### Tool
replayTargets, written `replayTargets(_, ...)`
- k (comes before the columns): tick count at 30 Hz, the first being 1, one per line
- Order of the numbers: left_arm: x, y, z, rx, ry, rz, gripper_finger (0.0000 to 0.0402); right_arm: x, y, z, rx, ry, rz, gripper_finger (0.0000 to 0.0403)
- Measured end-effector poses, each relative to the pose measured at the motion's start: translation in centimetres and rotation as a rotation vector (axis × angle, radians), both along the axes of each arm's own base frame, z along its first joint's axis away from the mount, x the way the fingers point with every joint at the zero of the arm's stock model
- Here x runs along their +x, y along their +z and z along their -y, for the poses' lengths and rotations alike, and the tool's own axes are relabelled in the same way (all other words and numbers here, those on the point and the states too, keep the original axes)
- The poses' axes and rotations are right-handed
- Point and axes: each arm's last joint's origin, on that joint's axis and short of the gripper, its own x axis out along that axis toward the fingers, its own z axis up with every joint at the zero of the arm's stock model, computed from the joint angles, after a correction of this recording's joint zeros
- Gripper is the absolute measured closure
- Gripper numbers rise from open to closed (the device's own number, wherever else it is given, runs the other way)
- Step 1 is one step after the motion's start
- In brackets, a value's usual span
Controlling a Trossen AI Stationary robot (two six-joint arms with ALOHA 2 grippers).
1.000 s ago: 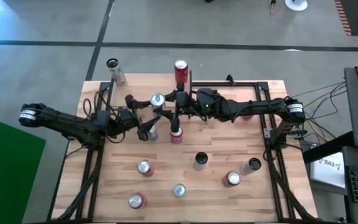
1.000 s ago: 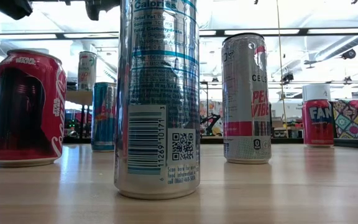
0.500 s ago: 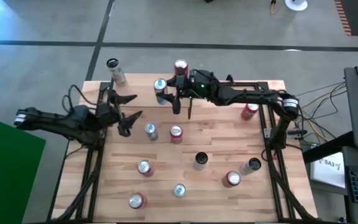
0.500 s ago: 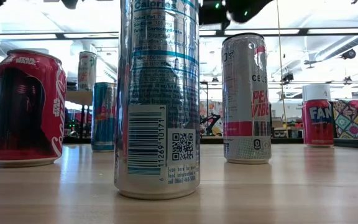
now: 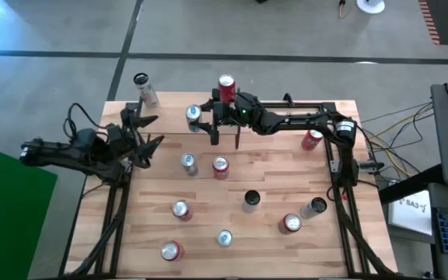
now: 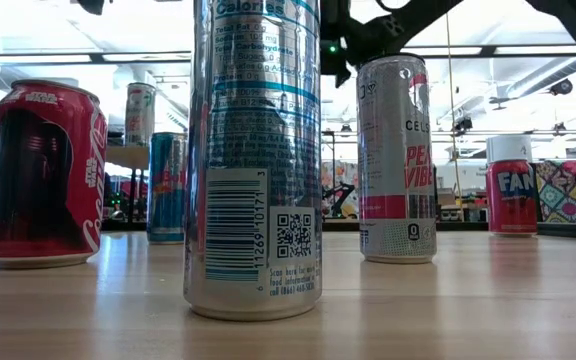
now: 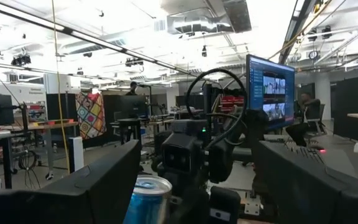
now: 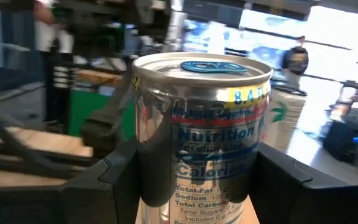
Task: Place canned beverage on shelf
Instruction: Put the blue soda can on the shelf
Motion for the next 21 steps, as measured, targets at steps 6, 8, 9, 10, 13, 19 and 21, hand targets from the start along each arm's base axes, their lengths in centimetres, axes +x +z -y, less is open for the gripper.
replayTargets(6,-0.3,0.1,0.0,0.022,0.009,-0.001,0.0095,-0.5,-0.3,1.6,0.085,0.041,-0.009,0.0186)
replayTargets(8,-0.3,0.0,0.0,0.029,0.011,-0.006,0.0095,-0.4,-0.9,2.1,0.103,0.043,-0.014,0.0186)
replayTargets(9,-0.3,0.1,0.0,0.032,0.013,-0.007,0.0095,-0.4,-1.1,2.3,0.118,0.043,-0.023,0.0186)
replayTargets(10,-0.3,0.1,0.0,0.033,0.015,-0.007,0.0095,-0.2,-1.6,2.5,0.129,0.046,-0.029,0.0186)
replayTargets(13,-0.3,0.0,-0.1,0.032,0.022,-0.018,0.0095,0.4,-2.4,2.7,0.155,0.053,-0.038,0.0186)
replayTargets(19,-0.3,-0.1,-0.1,0.039,0.025,-0.029,0.0095,1.2,-3.3,2.8,0.142,0.056,-0.045,0.0186)
replayTargets(21,-0.3,-0.1,-0.1,0.043,0.026,-0.034,0.0095,1.2,-3.2,2.8,0.13,0.055,-0.039,0.0186)
